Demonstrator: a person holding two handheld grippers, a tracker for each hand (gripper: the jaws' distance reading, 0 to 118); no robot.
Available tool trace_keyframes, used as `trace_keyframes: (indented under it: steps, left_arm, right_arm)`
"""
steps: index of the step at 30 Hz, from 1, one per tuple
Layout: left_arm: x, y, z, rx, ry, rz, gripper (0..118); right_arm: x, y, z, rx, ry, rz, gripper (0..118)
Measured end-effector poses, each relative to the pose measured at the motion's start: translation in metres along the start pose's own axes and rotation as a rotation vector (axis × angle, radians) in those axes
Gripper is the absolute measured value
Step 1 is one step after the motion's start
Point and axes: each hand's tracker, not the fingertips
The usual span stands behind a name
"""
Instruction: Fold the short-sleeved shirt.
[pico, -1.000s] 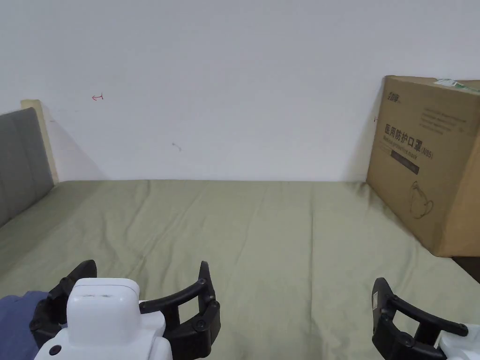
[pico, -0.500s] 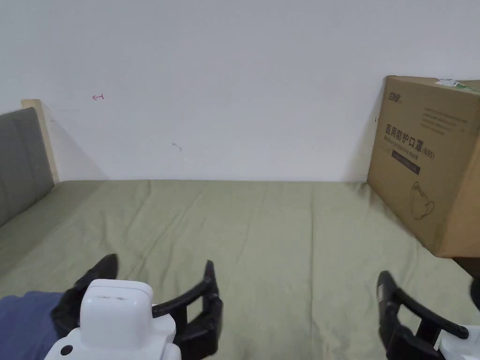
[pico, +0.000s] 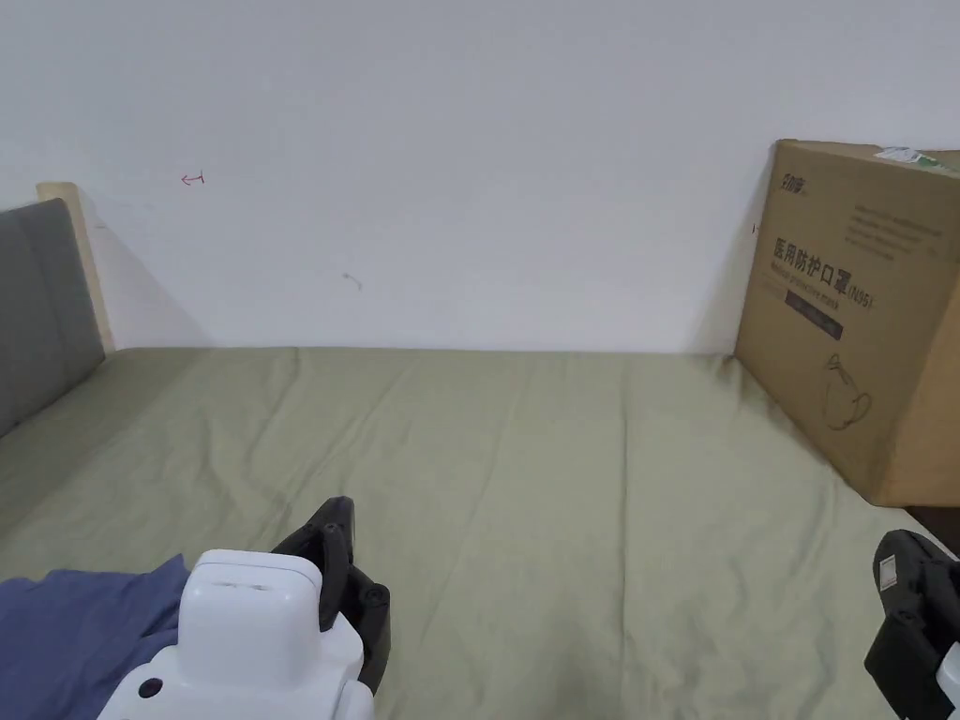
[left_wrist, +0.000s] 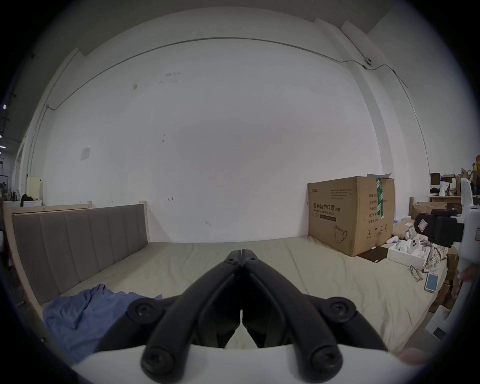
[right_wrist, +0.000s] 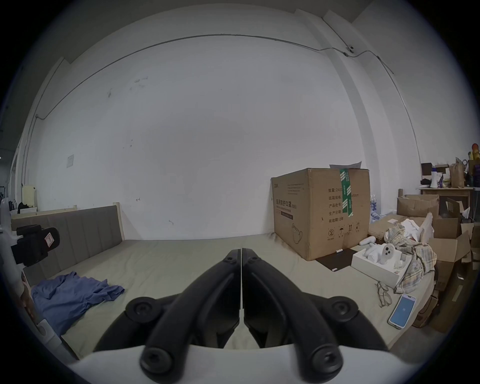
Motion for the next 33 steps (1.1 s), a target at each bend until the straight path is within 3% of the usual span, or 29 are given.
trace_keyframes:
  steps: [5, 8, 15, 19, 23, 25, 27, 30, 31, 33]
  left_arm:
    - [-0.012, -0.001, 0.004, -0.011, 0.029, 0.000, 0]
    - [-0.042, 0.002, 0.023, -0.033, 0.102, -0.006, 0]
    - [-0.143, 0.003, 0.103, -0.044, 0.551, -0.088, 0]
    - [-0.171, -0.003, 0.138, -0.036, 0.658, -0.036, 0]
    - [-0.183, 0.006, 0.143, 0.071, 0.618, 0.019, 0]
    - [-0.204, 0.014, 0.121, 0.039, 0.623, -0.012, 0]
    - [-0.241, 0.014, 0.082, -0.104, 0.524, 0.009, 0]
    - [-0.313, -0.025, 0.001, -0.458, 0.285, 0.151, 0]
    - [-0.330, -0.046, -0.022, -0.565, 0.250, 0.183, 11]
    - [-0.354, -0.083, -0.055, -0.778, 0.192, 0.200, 95]
  right_arm:
    - [-0.016, -0.004, -0.005, -0.013, 0.039, 0.009, 0]
    - [-0.047, -0.009, -0.018, -0.073, 0.136, 0.064, 0]
    - [-0.153, -0.015, -0.031, -0.115, 0.485, -0.019, 0]
    - [-0.183, -0.014, -0.030, -0.134, 0.579, -0.034, 0]
    - [-0.183, -0.016, -0.032, -0.180, 0.614, 0.000, 0]
    - [-0.175, -0.017, -0.035, -0.228, 0.633, 0.007, 0]
    - [-0.164, -0.021, -0.039, -0.265, 0.609, 0.023, 0]
    - [-0.150, -0.034, -0.043, -0.331, 0.529, 0.061, 0]
    - [-0.147, -0.038, -0.044, -0.368, 0.528, 0.068, 0]
    - [-0.139, -0.051, -0.049, -0.446, 0.515, 0.084, 0]
